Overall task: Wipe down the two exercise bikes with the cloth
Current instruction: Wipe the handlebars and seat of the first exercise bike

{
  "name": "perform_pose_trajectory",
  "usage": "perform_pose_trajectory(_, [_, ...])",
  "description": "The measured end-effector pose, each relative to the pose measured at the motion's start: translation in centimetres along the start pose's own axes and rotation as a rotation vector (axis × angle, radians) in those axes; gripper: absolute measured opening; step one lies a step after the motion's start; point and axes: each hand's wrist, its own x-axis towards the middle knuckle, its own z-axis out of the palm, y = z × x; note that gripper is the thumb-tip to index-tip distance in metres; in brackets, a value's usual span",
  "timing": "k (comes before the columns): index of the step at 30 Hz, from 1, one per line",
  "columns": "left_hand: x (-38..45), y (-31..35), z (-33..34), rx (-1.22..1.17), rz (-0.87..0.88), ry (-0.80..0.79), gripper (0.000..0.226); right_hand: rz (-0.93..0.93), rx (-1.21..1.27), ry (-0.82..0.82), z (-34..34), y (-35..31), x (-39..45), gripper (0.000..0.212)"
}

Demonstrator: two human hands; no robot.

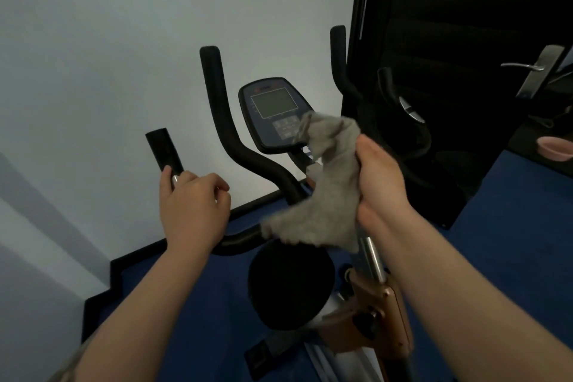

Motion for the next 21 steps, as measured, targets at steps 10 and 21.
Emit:
perform_pose_trajectory(10, [-0.1, 0.1, 0.4, -0.008, 0.0, 0.049, 0.014, -0.333, -1.108, -0.551, 1.4, 5.0, 0.9, 0.055])
perform_pose_trajectory(21, [0.1, 0.3, 0.4, -0.018, -0.019, 0.077, 0.014, -0.555, -1.317, -0.565, 1.9, 5.5, 1.3, 0.056])
